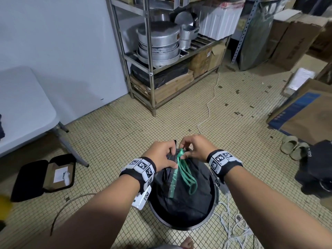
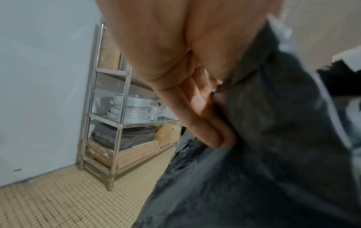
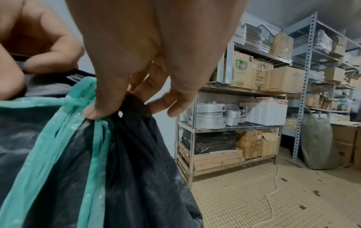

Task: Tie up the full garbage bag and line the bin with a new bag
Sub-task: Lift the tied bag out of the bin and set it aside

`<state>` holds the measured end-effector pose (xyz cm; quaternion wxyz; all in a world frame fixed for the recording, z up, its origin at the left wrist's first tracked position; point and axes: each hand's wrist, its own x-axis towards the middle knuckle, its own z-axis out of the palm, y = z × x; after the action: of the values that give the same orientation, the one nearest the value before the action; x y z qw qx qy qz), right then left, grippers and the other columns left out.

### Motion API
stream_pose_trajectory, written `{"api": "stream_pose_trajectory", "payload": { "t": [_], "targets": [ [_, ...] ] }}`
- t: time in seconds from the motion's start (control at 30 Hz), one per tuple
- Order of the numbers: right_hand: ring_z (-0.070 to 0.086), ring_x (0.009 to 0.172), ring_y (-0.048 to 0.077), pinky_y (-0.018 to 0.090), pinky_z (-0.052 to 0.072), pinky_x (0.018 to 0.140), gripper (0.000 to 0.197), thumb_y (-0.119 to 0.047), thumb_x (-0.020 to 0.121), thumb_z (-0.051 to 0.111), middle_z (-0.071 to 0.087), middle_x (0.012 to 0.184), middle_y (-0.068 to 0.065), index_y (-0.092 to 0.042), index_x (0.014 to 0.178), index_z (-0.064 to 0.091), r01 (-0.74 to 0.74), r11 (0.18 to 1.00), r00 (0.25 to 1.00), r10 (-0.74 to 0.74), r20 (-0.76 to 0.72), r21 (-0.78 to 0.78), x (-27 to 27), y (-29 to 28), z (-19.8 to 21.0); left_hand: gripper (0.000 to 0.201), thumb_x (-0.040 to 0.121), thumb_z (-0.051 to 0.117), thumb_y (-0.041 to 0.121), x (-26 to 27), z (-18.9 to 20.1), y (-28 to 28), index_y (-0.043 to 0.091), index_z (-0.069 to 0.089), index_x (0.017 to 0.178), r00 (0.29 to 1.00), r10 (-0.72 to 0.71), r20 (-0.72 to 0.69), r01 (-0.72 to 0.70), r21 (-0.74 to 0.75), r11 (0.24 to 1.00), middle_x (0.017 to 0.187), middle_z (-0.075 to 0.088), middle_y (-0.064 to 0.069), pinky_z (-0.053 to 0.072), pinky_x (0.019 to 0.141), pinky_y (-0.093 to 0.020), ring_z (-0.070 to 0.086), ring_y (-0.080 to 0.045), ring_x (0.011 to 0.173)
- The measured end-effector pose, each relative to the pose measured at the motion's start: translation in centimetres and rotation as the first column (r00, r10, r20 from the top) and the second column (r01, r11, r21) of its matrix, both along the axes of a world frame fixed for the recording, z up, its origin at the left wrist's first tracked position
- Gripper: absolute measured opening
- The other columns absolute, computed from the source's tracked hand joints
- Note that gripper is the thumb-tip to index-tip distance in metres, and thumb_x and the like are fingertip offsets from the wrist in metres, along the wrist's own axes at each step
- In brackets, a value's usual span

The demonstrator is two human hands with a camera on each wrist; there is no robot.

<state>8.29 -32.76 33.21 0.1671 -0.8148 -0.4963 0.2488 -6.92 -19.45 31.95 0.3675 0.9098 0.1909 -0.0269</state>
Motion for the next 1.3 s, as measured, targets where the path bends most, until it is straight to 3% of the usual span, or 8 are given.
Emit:
{"api": "stream_pose_trajectory", "payload": {
  "t": [0.23, 0.37, 0.5, 0.67, 0.83, 1.0, 1.13, 1.3],
  "targets": [
    [0.068, 0.085, 0.011, 0.027, 0.057, 0.083, 0.021, -0.023, 0.075, 0.086, 0.073, 0.088, -0.004, -0.02, 0.093, 0.075, -0.08, 0.99, 0.996, 0.085, -0.04, 0.115, 0.7, -0.2, -0.3, 0.08, 0.082, 0.064, 0.068, 1.0, 0.2, -1.4, 0.034, 0.029, 0.145, 0.999, 0.016, -0.036, -0.015, 0.033, 0.999, 0.091, 0.072, -0.008, 0.06, 0.073, -0.046, 0.07, -0.028, 0.076],
    [0.067, 0.079, 0.013, 0.02, 0.054, 0.075, 0.023, -0.014, 0.071, 0.088, 0.072, 0.082, 0.001, -0.016, 0.084, 0.07, 0.006, 0.977, 0.992, 0.021, -0.124, 0.212, 2.8, -1.4, -1.1, 0.048, 0.08, 0.075, 0.057, 3.3, -0.4, -2.5, 0.021, 0.069, 0.111, 0.992, 0.129, -0.012, -0.129, 0.015, 0.992, 0.088, 0.074, 0.002, 0.058, 0.077, -0.042, 0.069, -0.016, 0.079],
    [0.065, 0.078, 0.01, 0.018, 0.052, 0.071, 0.041, -0.013, 0.063, 0.092, 0.069, 0.083, -0.001, -0.019, 0.085, 0.058, 0.012, 0.974, 0.991, 0.019, -0.134, 0.227, 2.6, -1.1, -1.9, 0.031, 0.078, 0.079, 0.05, 3.1, -0.9, -2.2, 0.02, 0.07, 0.082, 0.988, 0.155, -0.009, -0.155, 0.012, 0.988, 0.069, 0.068, 0.003, 0.05, 0.058, -0.033, 0.062, -0.015, 0.063],
    [0.064, 0.094, 0.014, 0.032, 0.051, 0.08, 0.053, -0.019, 0.062, 0.093, 0.07, 0.099, -0.006, -0.024, 0.101, 0.057, -0.072, 0.994, 0.986, 0.058, -0.157, -0.086, 4.3, -1.8, -2.7, 0.017, 0.086, 0.075, 0.035, 2.9, -1.2, -1.3, 0.031, 0.063, 0.075, 0.979, 0.198, 0.045, -0.2, 0.058, 0.978, 0.071, 0.067, 0.008, 0.046, 0.057, -0.025, 0.061, -0.008, 0.065],
    [0.056, 0.096, 0.018, 0.039, 0.048, 0.085, 0.016, -0.039, 0.085, 0.074, 0.061, 0.094, -0.004, -0.03, 0.093, 0.064, -0.194, 0.952, 0.96, 0.234, 0.153, -0.237, 5.2, -1.2, -4.1, 0.023, 0.087, 0.074, 0.03, 2.4, -1.3, -0.9, 0.029, 0.057, 0.071, 0.98, 0.188, 0.063, -0.196, 0.164, 0.967, 0.066, 0.06, 0.01, 0.04, 0.058, -0.024, 0.054, -0.007, 0.062],
    [0.042, 0.097, 0.015, 0.038, 0.046, 0.085, 0.043, -0.064, 0.084, 0.062, 0.048, 0.097, -0.006, -0.024, 0.1, 0.065, -0.188, 0.95, 0.888, 0.272, 0.369, -0.249, 6.6, -1.2, -5.0, 0.023, 0.088, 0.073, 0.028, 2.1, -1.8, -0.6, 0.031, 0.056, 0.073, 0.958, 0.282, 0.056, -0.287, 0.219, 0.933, 0.066, 0.052, 0.016, 0.037, 0.06, -0.022, 0.048, -0.003, 0.065],
    [0.058, 0.088, 0.019, 0.04, 0.054, 0.079, 0.02, -0.034, 0.091, 0.067, 0.061, 0.091, -0.003, -0.024, 0.088, 0.05, -0.16, 0.973, 0.959, 0.193, 0.206, -0.164, 7.5, -2.1, -5.0, 0.024, 0.088, 0.074, 0.028, 1.9, -2.2, -0.6, 0.032, 0.056, 0.073, 0.934, 0.355, 0.04, -0.356, 0.196, 0.914, 0.066, 0.056, 0.013, 0.034, 0.053, -0.018, 0.053, -0.005, 0.06],
    [0.059, 0.088, 0.016, 0.033, 0.056, 0.074, 0.025, -0.01, 0.086, 0.065, 0.06, 0.099, -0.006, -0.026, 0.102, 0.056, -0.083, 0.996, 0.969, 0.07, 0.237, 0.043, 9.1, -2.9, -4.2, 0.025, 0.088, 0.074, 0.03, 2.0, -2.2, -0.5, 0.03, 0.057, 0.07, 0.907, 0.422, 0.017, -0.416, 0.202, 0.886, 0.066, 0.061, 0.007, 0.036, 0.051, -0.021, 0.056, -0.011, 0.059]
  ]
}}
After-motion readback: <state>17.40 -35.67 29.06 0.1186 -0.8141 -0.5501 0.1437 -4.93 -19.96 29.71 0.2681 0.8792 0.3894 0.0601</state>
